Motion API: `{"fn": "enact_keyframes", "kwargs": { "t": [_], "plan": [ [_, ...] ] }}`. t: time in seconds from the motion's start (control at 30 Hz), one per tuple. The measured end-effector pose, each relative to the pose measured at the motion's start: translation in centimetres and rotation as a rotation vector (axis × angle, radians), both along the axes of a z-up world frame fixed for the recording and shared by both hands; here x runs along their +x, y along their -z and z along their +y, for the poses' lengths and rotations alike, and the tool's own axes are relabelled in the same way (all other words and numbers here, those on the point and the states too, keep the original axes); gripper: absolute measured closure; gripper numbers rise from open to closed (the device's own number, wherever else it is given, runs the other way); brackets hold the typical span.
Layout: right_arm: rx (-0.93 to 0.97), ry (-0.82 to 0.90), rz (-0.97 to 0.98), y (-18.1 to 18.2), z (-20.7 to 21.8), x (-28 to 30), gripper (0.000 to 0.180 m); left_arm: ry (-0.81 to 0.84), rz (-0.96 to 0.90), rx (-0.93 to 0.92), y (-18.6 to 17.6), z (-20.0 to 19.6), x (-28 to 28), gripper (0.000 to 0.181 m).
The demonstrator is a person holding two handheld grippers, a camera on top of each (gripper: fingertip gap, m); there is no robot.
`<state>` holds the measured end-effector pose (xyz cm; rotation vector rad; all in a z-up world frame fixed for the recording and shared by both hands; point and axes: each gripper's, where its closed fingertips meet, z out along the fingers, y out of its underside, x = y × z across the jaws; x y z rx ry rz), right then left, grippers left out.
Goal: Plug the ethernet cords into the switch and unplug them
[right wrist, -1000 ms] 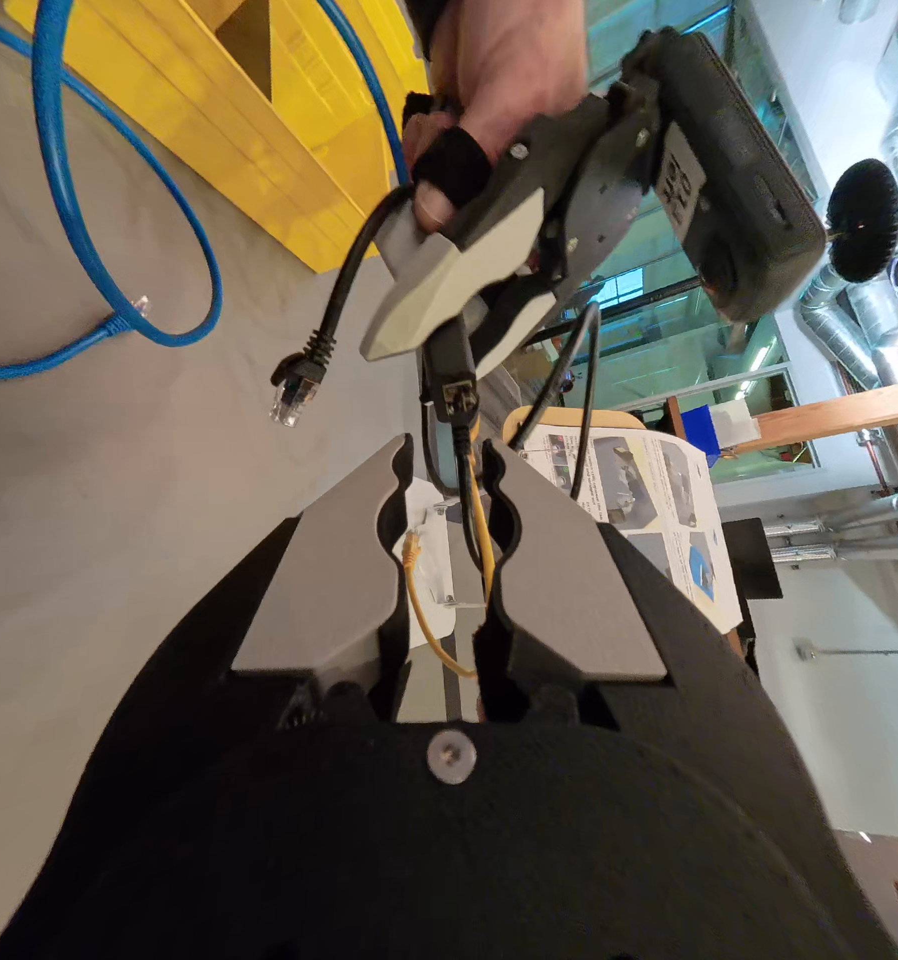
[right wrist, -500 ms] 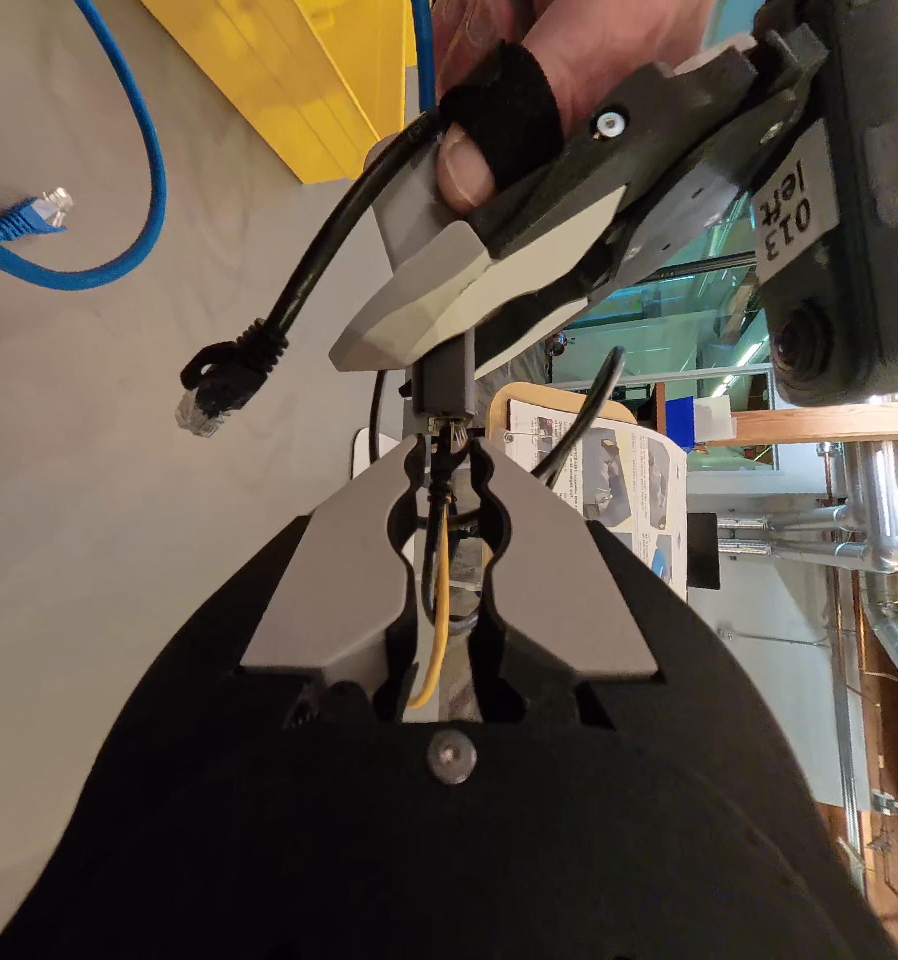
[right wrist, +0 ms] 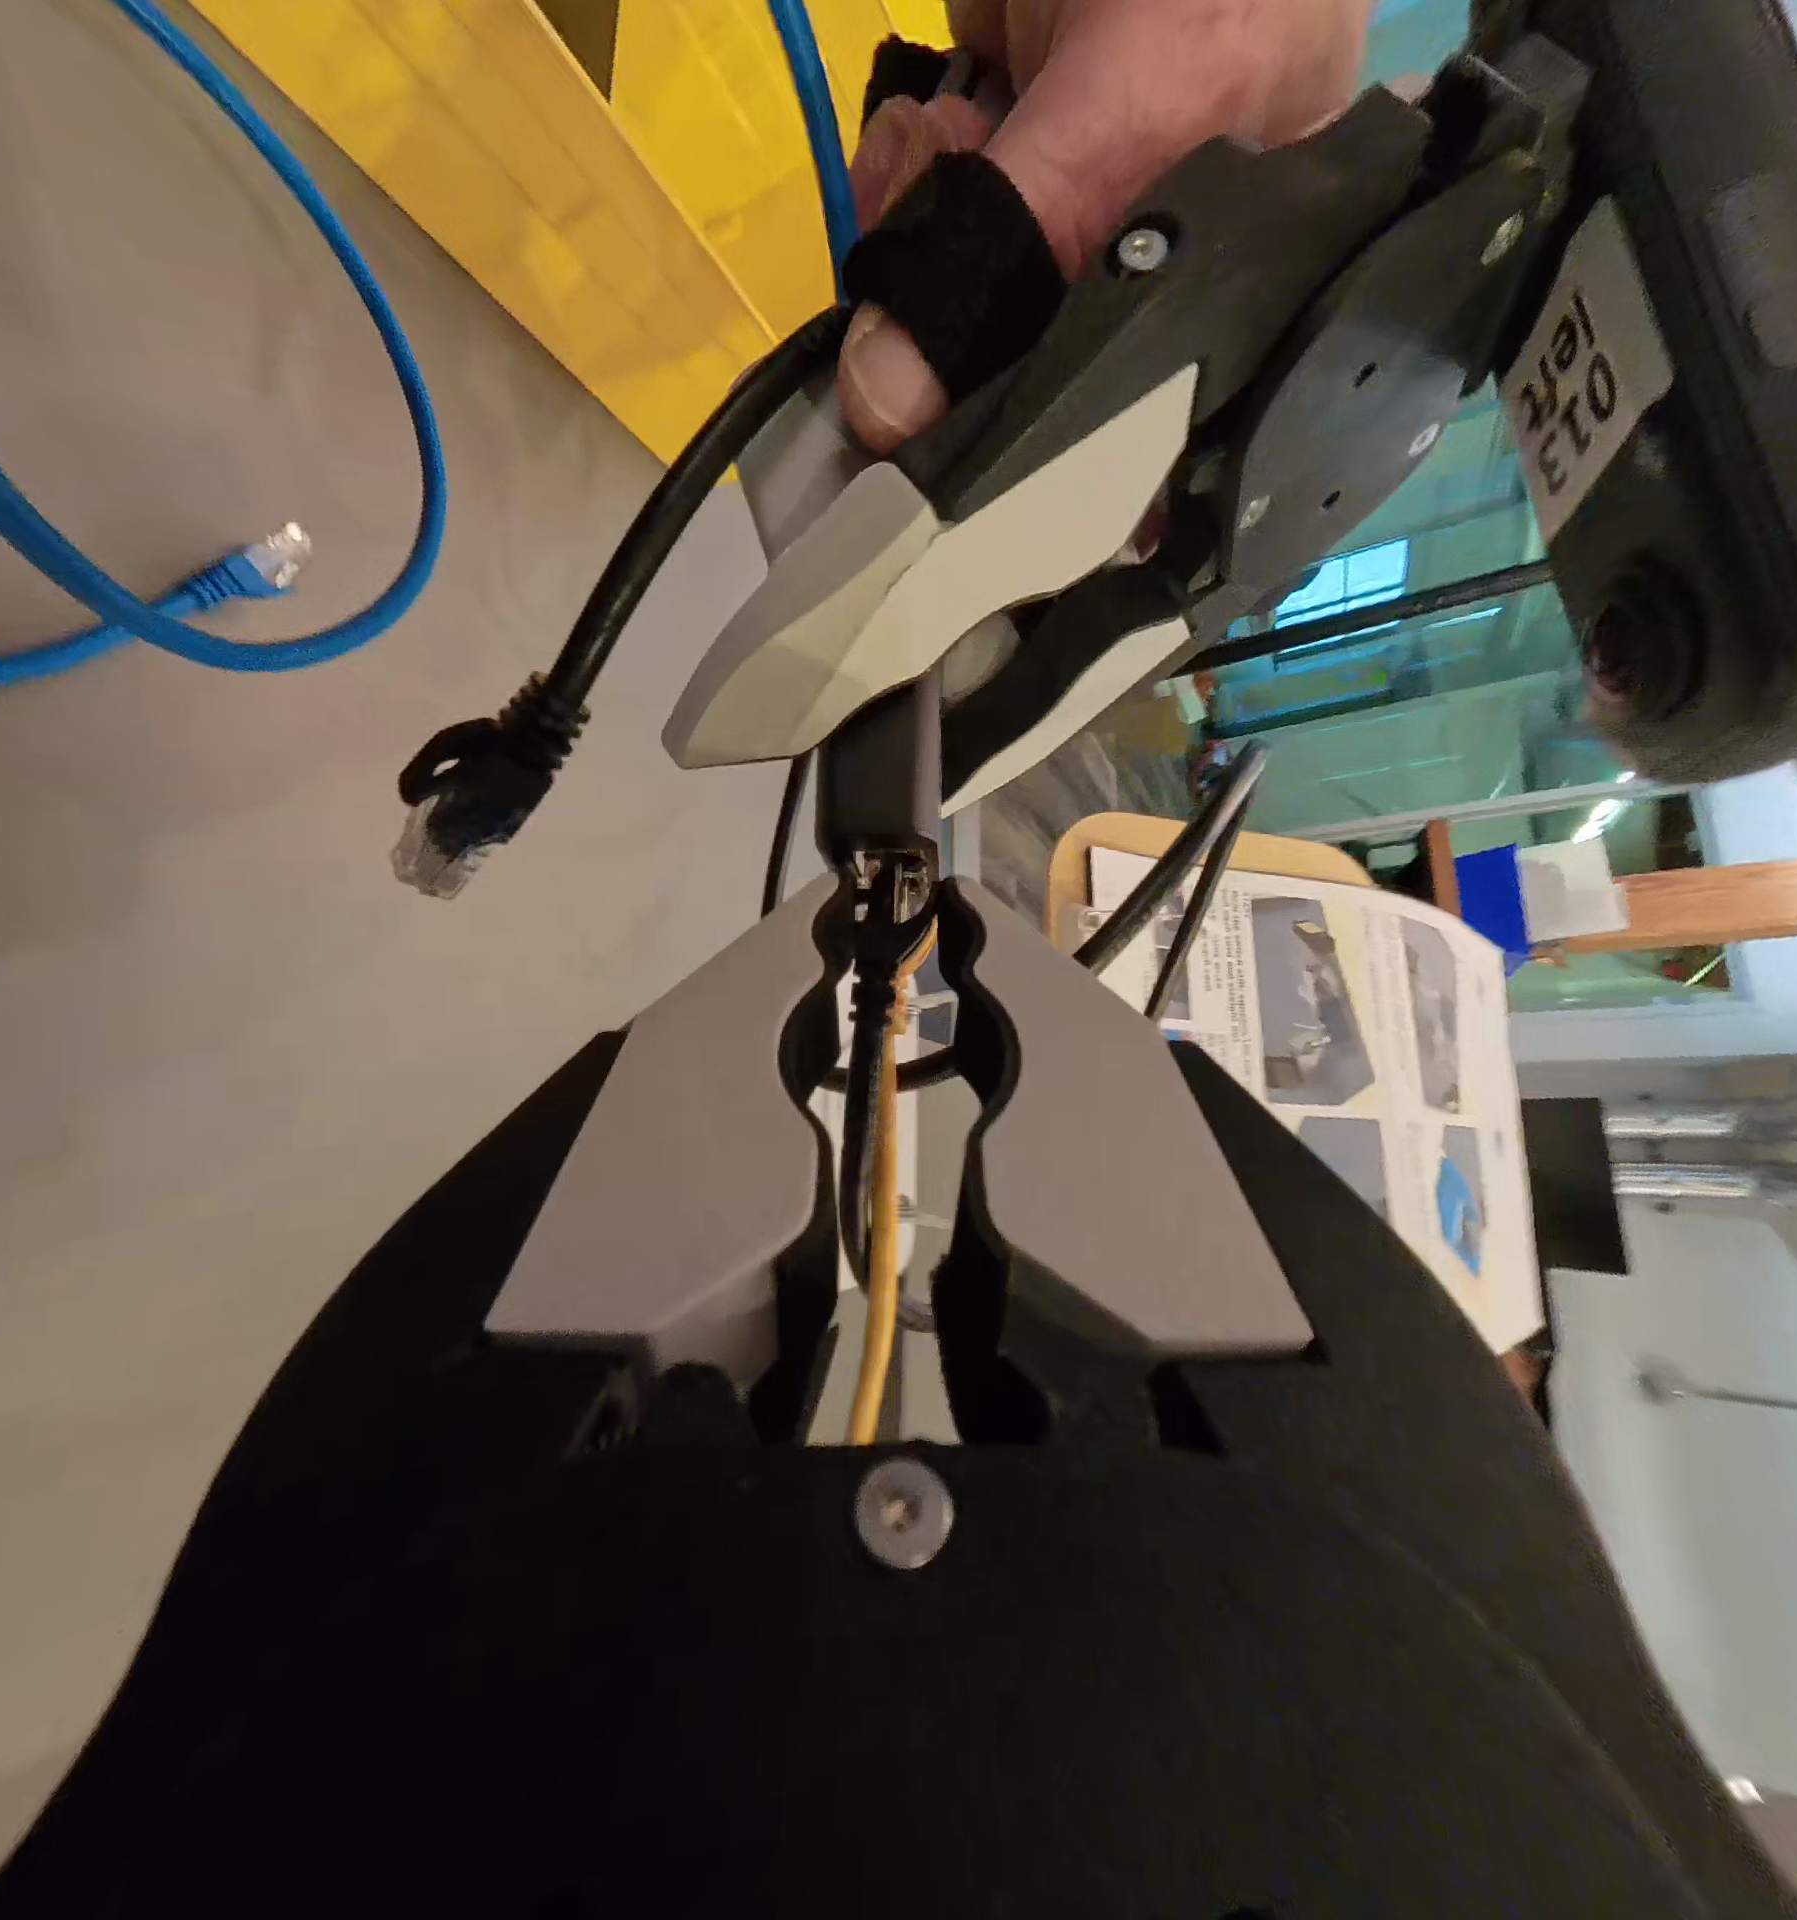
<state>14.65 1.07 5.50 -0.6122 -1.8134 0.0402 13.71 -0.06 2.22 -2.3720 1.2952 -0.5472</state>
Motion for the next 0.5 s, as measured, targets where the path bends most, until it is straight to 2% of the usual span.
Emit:
{"fn": "enact_keyframes", "kwargs": {
  "t": [0.07, 0.27, 0.5],
  "plan": [
    [0.095, -0.008, -0.020, -0.06, -0.06, 0.11, 0.167, 0.008, 0.005, -0.005, -0.03, -0.05, 0.14, 0.115],
    [0.219, -0.027, -0.076, -0.38, -0.14, 0.41, 0.167, 0.015, -0.013, -0.025, -0.44, -0.19, 0.52, 0.115],
    [0.249, -0.004, -0.193, 0.28, 0.17, 0.70, 0.169, 0.018, -0.003, -0.031, -0.02, -0.06, 0.81, 0.115]
  ]
}}
